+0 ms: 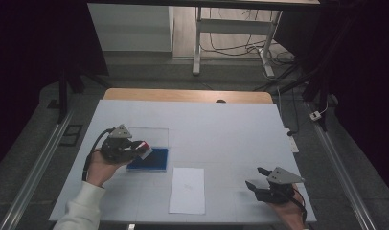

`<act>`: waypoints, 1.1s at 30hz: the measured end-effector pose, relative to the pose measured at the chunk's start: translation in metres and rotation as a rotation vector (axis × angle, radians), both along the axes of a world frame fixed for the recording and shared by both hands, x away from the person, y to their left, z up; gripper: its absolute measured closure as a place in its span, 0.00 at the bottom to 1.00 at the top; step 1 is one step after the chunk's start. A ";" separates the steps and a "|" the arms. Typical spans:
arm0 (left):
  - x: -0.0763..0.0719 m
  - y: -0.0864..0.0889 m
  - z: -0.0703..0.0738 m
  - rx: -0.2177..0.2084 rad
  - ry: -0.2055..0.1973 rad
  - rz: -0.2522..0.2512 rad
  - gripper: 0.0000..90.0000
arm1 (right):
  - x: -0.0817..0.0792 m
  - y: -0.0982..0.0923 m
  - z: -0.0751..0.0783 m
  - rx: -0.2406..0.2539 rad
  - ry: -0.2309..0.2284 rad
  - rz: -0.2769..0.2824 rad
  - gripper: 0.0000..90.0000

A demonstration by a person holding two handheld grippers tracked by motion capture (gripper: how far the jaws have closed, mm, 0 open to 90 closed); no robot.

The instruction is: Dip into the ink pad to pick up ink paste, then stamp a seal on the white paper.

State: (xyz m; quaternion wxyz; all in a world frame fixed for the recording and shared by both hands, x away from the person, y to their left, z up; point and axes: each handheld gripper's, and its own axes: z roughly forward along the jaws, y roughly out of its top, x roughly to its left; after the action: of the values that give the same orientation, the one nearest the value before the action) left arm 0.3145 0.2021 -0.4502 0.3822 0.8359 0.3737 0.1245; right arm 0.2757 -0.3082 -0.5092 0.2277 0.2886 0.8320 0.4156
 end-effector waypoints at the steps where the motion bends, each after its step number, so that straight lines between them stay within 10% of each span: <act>1: 0.000 0.000 0.000 -0.016 0.004 -0.012 0.78 | 0.000 0.000 0.000 0.000 0.001 0.000 0.34; 11: -0.005 -0.002 0.005 -0.076 0.008 -0.062 0.78 | 0.000 -0.001 0.000 0.001 -0.002 0.000 0.34; 33: -0.016 -0.031 0.008 -0.069 -0.001 -0.169 0.78 | 0.000 -0.001 -0.002 -0.006 0.004 0.000 0.34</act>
State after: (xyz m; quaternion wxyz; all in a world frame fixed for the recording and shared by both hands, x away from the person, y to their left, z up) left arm 0.2981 0.1712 -0.4420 0.4203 0.8507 0.3057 0.0794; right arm 0.2759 -0.3090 -0.5109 0.2270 0.2885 0.8337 0.4125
